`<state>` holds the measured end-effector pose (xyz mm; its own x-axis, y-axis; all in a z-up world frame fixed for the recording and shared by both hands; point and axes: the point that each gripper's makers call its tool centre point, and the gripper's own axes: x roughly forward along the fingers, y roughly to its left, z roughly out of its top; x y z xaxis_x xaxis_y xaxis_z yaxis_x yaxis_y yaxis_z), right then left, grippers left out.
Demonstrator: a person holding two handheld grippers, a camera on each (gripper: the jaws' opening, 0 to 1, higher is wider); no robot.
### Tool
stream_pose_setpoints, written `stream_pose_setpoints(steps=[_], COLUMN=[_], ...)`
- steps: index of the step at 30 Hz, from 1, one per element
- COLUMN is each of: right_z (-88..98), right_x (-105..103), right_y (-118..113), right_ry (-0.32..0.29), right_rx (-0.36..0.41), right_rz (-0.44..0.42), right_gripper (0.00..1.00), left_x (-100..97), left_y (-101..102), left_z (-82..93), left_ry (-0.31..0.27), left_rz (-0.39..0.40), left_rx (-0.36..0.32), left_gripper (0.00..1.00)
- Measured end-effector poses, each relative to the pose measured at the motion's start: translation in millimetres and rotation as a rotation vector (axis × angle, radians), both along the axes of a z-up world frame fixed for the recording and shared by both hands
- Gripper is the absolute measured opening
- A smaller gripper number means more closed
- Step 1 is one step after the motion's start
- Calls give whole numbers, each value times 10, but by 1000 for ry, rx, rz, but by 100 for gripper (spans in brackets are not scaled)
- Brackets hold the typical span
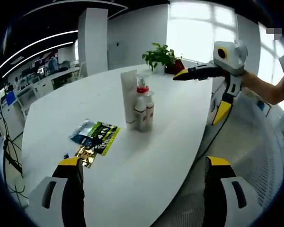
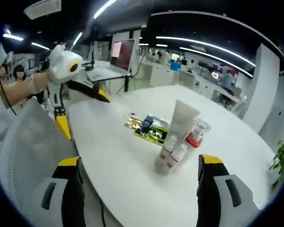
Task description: Arrange the skincare products in the storage area until every visible bottle or jar stands upright without overlapping.
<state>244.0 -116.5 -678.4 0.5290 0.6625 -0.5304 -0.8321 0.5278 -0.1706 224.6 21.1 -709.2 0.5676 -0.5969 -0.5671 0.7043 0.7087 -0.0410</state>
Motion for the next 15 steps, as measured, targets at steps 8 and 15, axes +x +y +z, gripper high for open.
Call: stream_pose_setpoints(steps=[8, 15], right_z=[1, -9], right_x=[47, 124], right_y=[111, 207], right_ry=[18, 21], right_rx=[16, 18], right_rz=[4, 11], right_gripper=[100, 100], left_x=[60, 175], left_y=[18, 70], left_z=[-18, -50], left_ry=[2, 14], left_rz=[-4, -6], left_rx=[-3, -7], left_gripper=[99, 99])
